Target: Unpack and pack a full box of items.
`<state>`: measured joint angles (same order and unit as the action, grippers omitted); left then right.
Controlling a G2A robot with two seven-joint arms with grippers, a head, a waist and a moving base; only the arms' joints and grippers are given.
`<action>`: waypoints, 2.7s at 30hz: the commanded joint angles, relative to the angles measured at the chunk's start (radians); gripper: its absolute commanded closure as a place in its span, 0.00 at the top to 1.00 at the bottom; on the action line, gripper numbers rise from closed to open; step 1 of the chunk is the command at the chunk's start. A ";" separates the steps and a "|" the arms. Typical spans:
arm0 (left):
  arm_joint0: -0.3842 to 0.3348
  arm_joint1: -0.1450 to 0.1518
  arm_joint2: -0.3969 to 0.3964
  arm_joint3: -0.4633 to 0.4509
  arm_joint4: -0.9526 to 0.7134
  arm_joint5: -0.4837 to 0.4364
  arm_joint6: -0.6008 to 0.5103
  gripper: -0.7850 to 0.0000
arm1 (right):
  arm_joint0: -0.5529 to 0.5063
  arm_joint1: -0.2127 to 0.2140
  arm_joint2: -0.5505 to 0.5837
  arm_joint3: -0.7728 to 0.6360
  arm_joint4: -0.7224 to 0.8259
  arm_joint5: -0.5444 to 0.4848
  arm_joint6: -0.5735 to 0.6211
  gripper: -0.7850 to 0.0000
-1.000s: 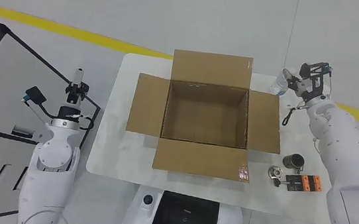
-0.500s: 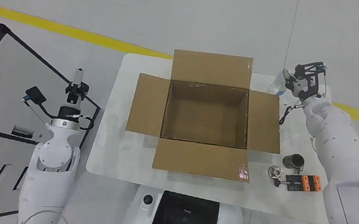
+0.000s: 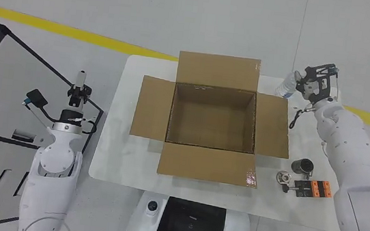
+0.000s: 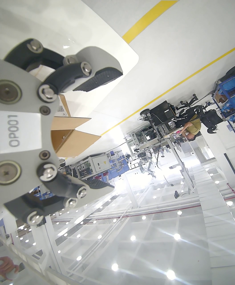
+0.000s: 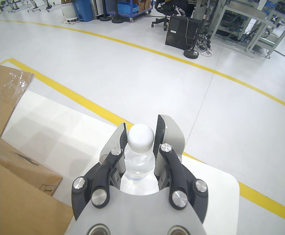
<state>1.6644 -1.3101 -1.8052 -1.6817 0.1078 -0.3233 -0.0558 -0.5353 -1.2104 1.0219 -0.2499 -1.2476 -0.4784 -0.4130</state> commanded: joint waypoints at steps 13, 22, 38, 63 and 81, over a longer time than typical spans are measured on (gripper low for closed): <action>0.000 0.000 0.000 0.000 0.000 0.000 0.000 1.00 | -0.009 0.024 0.010 -0.009 -0.017 -0.022 -0.060 0.00; 0.000 0.000 0.000 0.000 0.000 0.000 0.000 1.00 | -0.023 0.054 0.024 -0.034 -0.035 -0.076 -0.114 0.00; 0.000 0.000 0.000 0.000 0.000 0.000 0.000 1.00 | -0.115 0.164 0.112 -0.263 -0.085 -0.257 -0.153 0.00; 0.000 0.000 0.000 0.000 0.000 0.000 0.000 1.00 | -0.569 0.294 0.469 -1.317 0.192 -0.315 0.282 0.00; 0.000 0.000 0.000 0.000 0.000 0.000 0.000 1.00 | -0.574 0.224 0.067 -1.336 0.329 -0.286 0.435 0.00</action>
<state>1.6644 -1.3101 -1.8052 -1.6817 0.1078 -0.3233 -0.0558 -1.1199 -0.9798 1.1219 -1.6018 -0.9228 -0.7700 0.0133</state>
